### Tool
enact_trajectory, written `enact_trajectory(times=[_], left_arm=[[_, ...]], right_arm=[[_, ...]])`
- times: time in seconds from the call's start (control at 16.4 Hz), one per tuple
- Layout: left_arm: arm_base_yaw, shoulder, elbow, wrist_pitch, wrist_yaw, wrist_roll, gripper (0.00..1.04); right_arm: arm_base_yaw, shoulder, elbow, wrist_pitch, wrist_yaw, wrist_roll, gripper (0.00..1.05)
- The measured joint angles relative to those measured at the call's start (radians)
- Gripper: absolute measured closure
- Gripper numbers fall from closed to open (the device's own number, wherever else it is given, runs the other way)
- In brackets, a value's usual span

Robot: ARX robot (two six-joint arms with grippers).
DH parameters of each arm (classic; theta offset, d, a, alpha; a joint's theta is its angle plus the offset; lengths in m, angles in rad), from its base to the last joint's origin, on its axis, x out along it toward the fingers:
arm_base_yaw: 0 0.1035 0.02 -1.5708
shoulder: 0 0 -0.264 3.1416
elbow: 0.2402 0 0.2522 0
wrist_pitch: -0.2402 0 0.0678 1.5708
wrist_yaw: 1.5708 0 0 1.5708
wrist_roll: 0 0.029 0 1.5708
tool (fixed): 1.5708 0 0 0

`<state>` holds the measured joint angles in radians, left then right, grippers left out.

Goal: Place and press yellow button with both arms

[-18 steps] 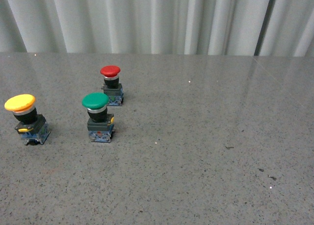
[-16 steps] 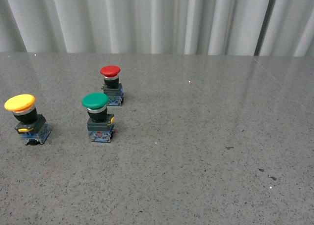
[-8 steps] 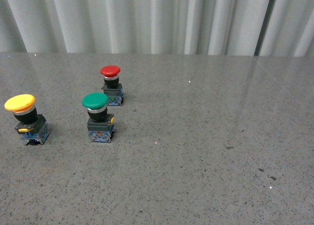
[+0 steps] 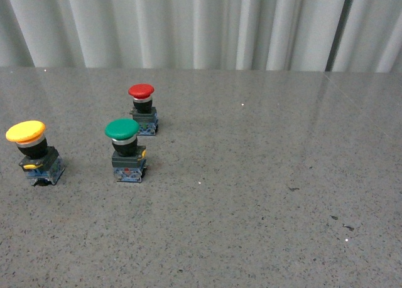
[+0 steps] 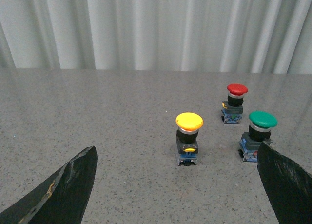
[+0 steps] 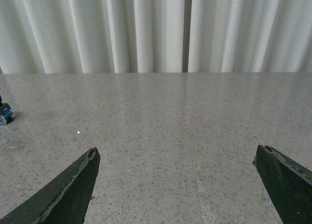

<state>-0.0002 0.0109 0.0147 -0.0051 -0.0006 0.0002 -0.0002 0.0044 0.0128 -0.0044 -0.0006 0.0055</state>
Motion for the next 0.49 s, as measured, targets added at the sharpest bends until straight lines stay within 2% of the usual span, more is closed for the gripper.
enact_trajectory(times=[0.43, 0.49], left_arm=[[0.000, 0.000, 0.000, 0.000, 0.000, 0.000, 0.07], [-0.044, 0.053, 0.034, -0.096, -0.105, 0.003, 0.07]], right_arm=[[0.000, 0.000, 0.000, 0.000, 0.000, 0.000, 0.06], [0.000, 0.000, 0.000, 0.000, 0.000, 0.000, 0.06]])
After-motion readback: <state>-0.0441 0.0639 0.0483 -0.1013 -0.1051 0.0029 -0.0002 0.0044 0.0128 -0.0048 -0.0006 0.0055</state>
